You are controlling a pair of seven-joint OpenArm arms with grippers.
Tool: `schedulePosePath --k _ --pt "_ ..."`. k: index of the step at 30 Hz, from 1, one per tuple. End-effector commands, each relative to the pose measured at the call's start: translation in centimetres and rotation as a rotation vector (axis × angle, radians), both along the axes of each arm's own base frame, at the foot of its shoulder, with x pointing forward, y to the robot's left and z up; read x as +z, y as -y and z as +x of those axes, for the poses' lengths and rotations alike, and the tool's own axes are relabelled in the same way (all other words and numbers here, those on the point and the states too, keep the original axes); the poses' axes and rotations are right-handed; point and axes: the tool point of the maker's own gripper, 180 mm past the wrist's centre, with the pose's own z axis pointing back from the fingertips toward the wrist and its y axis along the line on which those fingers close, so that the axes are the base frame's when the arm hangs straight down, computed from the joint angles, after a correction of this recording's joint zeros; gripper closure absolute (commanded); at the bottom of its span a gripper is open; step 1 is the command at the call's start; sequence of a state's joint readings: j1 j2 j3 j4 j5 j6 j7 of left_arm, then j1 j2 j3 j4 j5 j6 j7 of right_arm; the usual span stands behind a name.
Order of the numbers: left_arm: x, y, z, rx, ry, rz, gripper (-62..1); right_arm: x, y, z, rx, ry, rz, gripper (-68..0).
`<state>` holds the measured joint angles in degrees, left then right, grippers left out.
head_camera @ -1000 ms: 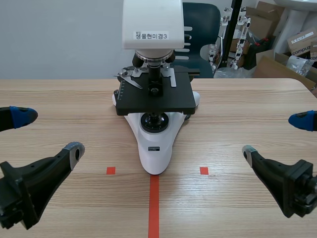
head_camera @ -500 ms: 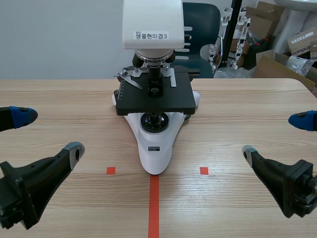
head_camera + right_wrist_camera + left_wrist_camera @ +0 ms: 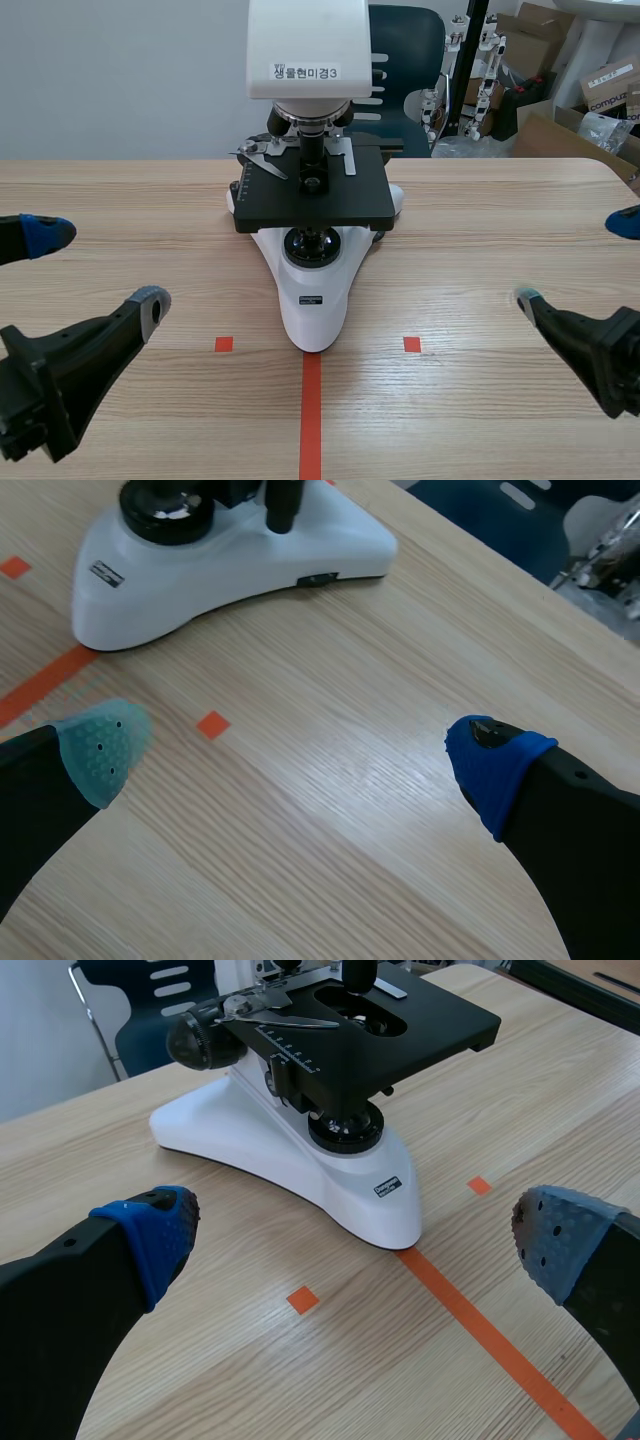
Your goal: Point at the eyepiece
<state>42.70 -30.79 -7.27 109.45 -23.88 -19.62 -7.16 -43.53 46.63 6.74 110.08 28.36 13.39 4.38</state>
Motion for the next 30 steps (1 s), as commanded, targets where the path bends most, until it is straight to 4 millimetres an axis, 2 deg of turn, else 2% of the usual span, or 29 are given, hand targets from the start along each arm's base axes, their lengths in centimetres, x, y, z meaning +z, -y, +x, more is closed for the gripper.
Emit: schedulePosePath --k 1,6,10,15,23,27,30 --pt "0.9 0.4 0.1 -0.004 0.024 -0.026 -62.3 1.3 0.3 0.9 -0.003 0.052 -0.015 -67.9" --pt "0.9 0.4 0.1 -0.004 0.024 -0.026 -62.3 2.3 1.4 2.2 -0.013 0.099 -0.098 -67.9" --pt "0.9 0.4 0.1 -0.004 0.024 -0.026 -62.3 3.2 1.6 3.1 0.009 0.111 -0.127 -67.9" --pt "0.9 0.4 0.1 -0.004 0.024 -0.026 -62.3 4.9 1.5 4.7 0.046 0.134 -0.151 -67.9" --pt "0.9 0.4 0.1 -0.004 0.024 -0.026 -62.3 8.1 2.5 7.6 0.048 0.188 -0.184 -67.9" --pt "0.9 0.4 0.1 -0.004 0.024 -0.026 -62.3 9.6 3.9 9.1 0.003 0.203 -0.154 -67.9" --pt "0.9 0.4 0.1 -0.004 0.024 -0.026 -62.3 11.1 5.8 10.6 -0.067 0.238 -0.148 -67.9"
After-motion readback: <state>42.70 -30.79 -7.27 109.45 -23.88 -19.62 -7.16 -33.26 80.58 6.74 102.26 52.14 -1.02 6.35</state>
